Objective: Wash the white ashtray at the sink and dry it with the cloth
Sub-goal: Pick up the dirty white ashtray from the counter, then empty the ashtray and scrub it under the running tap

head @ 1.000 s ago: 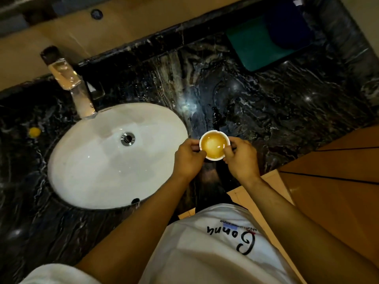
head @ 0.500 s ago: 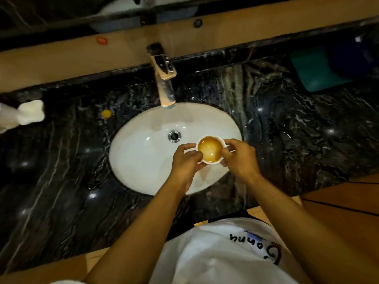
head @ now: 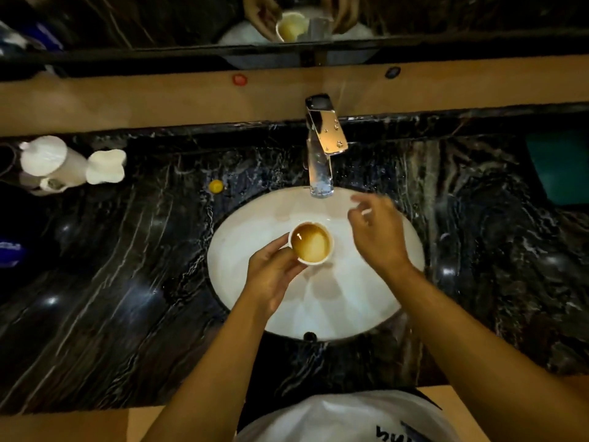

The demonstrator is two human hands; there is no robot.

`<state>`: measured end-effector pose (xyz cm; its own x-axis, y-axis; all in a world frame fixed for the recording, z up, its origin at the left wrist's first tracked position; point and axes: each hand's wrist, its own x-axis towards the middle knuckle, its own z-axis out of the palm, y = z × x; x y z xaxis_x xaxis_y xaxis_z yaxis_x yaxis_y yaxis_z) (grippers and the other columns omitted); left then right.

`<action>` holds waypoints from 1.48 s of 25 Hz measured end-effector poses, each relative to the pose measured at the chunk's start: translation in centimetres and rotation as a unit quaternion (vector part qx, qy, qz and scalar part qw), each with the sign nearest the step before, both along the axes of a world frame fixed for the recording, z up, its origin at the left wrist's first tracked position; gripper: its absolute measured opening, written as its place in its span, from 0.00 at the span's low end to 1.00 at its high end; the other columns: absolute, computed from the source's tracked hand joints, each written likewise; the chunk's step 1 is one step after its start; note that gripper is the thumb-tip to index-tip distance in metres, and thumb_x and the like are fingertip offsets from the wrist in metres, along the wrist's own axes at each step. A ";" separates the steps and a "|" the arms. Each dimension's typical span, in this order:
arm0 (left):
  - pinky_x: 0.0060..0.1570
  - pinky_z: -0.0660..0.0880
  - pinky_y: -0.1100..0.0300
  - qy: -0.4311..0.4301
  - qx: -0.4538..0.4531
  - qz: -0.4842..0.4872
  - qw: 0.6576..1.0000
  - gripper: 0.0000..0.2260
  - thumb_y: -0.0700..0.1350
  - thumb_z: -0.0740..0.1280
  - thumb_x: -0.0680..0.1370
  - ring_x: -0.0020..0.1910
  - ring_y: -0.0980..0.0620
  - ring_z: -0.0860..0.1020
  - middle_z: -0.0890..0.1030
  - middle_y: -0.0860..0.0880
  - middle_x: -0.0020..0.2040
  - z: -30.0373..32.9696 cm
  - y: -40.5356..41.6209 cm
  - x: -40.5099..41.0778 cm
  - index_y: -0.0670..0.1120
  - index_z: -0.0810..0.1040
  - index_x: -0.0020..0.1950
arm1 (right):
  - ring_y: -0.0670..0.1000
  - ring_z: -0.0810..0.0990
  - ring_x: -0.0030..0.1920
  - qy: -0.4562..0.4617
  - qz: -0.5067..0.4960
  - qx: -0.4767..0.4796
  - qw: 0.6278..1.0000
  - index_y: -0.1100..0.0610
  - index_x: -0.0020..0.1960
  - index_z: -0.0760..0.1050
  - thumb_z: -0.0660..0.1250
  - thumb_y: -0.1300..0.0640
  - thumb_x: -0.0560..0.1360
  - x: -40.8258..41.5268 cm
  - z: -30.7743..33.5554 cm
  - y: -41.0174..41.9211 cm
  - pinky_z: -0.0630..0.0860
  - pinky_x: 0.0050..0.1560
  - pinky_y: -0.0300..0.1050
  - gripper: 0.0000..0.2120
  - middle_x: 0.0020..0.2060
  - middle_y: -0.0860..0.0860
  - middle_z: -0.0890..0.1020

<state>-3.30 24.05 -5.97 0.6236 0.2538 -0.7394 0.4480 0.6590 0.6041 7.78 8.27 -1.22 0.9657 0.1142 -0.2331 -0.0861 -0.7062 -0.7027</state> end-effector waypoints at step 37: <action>0.47 0.84 0.51 -0.030 -0.021 0.063 0.997 0.17 0.31 0.71 0.76 0.53 0.39 0.86 0.85 0.36 0.59 -0.5 0.3 4.7 0.40 0.81 0.64 | 0.69 0.81 0.53 -0.036 0.254 -0.236 0.937 0.66 0.81 0.45 0.62 0.63 0.81 11.5 6.6 9.8 0.76 0.53 0.51 0.36 0.77 0.69 0.47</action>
<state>1.35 24.32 -6.51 0.6318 0.3022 -0.7138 0.3238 0.7337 0.5973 19.25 18.05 5.41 0.8301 0.4635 -0.3100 0.3804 -0.8772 -0.2929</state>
